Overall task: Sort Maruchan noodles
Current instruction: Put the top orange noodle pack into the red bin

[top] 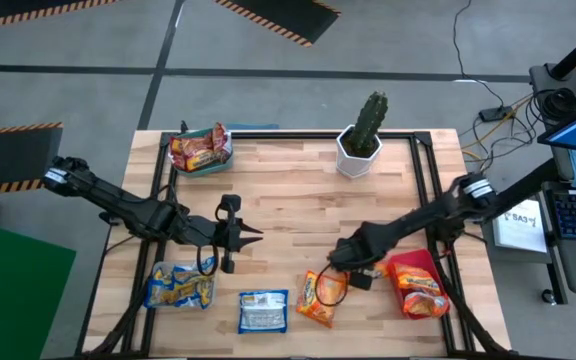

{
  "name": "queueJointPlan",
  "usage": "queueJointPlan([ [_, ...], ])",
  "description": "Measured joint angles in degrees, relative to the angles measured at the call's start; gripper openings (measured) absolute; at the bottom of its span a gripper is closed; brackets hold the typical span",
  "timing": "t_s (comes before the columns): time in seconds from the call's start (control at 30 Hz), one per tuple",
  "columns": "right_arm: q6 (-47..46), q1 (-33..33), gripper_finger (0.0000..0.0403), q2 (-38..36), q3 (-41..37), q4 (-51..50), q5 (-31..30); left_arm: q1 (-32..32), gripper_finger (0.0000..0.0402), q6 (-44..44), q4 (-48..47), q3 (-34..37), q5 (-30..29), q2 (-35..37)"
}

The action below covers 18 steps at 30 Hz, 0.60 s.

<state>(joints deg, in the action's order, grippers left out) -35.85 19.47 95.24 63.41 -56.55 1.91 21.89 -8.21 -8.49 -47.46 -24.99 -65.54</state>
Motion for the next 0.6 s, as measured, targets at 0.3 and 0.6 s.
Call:
queueJointPlan([
  [0.3, 3.33, -5.50, 0.0009, 3.98, 2.23, 16.14, -12.60, 0.01, 0.0039, 0.36, 0.44, 0.02, 0.00, 0.00],
  [0.6, 7.16, -12.85, 0.0009, 0.40, 6.28, 20.96, -16.84, 0.02, 0.0039, 4.31, 0.54, 0.25, -0.02, 0.00],
])
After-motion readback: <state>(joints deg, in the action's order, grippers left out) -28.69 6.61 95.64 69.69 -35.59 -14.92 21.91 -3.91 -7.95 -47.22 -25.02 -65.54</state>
